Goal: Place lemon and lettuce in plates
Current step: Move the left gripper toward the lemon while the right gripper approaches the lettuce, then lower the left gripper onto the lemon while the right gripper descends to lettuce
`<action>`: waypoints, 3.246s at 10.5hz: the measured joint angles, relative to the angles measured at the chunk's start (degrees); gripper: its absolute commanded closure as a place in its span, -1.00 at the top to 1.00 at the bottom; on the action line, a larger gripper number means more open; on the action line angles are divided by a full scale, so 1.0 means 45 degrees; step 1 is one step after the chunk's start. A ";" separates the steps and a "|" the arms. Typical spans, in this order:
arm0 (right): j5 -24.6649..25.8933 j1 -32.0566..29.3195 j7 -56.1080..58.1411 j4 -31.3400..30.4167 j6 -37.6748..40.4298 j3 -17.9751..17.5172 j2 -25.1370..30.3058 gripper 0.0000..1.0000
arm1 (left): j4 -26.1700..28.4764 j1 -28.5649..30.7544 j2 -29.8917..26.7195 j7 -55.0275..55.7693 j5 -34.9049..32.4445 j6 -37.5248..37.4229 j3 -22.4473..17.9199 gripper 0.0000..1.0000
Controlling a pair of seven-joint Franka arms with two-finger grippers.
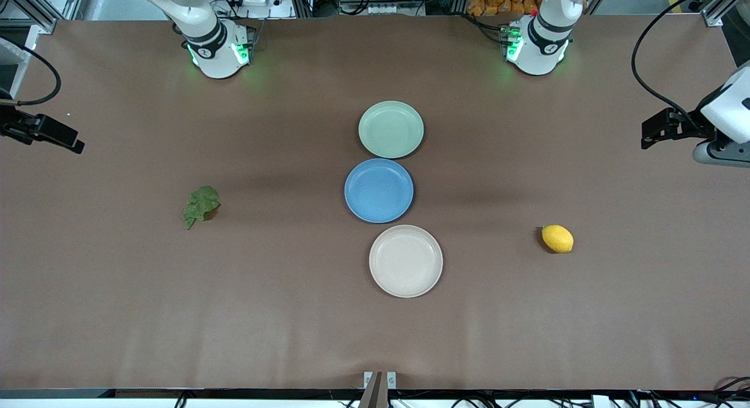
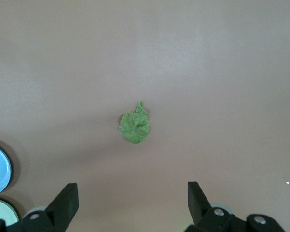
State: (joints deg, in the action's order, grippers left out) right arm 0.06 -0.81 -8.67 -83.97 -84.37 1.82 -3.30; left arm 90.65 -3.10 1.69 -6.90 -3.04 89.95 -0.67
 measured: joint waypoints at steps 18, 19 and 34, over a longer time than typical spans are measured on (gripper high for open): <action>-0.0043 0.0019 0.0051 -0.0328 0.2206 -0.0118 -0.0442 1.00 | 0.0911 -0.0455 0.4133 0.2388 0.0017 0.4948 0.0009 1.00; -0.0059 0.0050 0.0177 -0.0413 0.2240 -0.0134 -0.0607 1.00 | 0.1303 -0.0451 0.4205 0.2926 0.0038 0.5586 0.0009 1.00; -0.0509 -0.0191 0.2339 -0.5407 -0.4437 -0.0059 -0.2418 1.00 | 0.4204 -0.0430 0.6430 0.6469 0.1368 1.1427 -0.0002 1.00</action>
State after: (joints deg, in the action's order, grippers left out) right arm -2.23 -1.67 1.85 -108.30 -104.33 1.55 -14.18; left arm 109.57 -5.04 30.63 22.21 3.11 141.37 -0.67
